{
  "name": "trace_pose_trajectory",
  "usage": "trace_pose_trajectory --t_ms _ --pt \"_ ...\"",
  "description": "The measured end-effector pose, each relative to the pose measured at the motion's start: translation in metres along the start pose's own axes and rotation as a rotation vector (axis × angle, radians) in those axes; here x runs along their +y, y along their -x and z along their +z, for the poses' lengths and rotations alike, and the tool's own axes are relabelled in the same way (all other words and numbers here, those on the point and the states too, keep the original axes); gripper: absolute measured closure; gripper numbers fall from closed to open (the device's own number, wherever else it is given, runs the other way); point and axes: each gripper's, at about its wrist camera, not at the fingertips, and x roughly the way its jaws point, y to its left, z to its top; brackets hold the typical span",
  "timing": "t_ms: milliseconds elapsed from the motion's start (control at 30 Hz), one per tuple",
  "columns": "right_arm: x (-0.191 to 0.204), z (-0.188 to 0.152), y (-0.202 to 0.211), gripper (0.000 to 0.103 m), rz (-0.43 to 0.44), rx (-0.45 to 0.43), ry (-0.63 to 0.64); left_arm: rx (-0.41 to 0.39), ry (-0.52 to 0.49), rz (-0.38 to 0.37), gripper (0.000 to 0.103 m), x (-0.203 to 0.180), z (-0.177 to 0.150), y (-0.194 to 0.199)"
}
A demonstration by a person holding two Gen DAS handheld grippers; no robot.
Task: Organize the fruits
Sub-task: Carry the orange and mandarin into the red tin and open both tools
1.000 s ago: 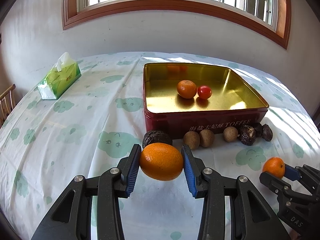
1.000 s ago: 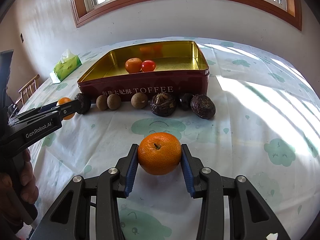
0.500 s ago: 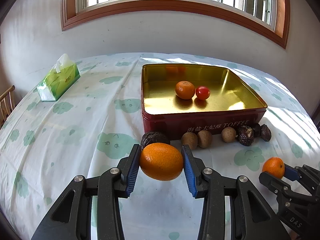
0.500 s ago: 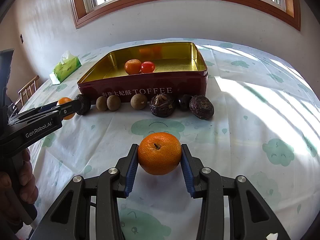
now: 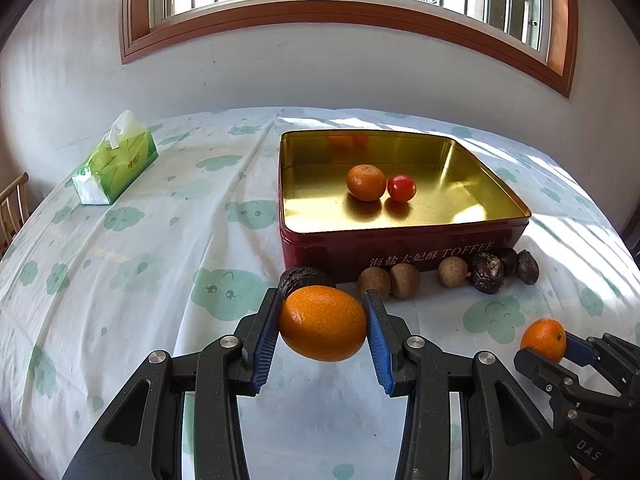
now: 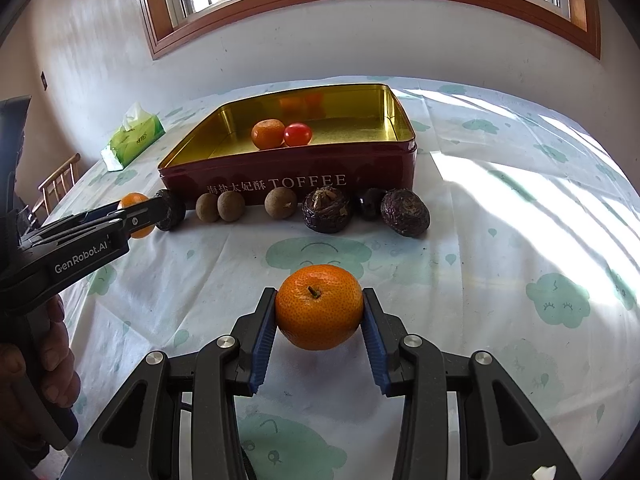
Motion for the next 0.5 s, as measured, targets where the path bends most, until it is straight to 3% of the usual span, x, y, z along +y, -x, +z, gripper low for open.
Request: trace_pose_trajectory --t_ms 500 --pt "0.008 0.018 0.018 0.065 0.008 -0.056 0.022 -0.025 -0.011 -0.022 0.061 -0.004 0.012 0.010"
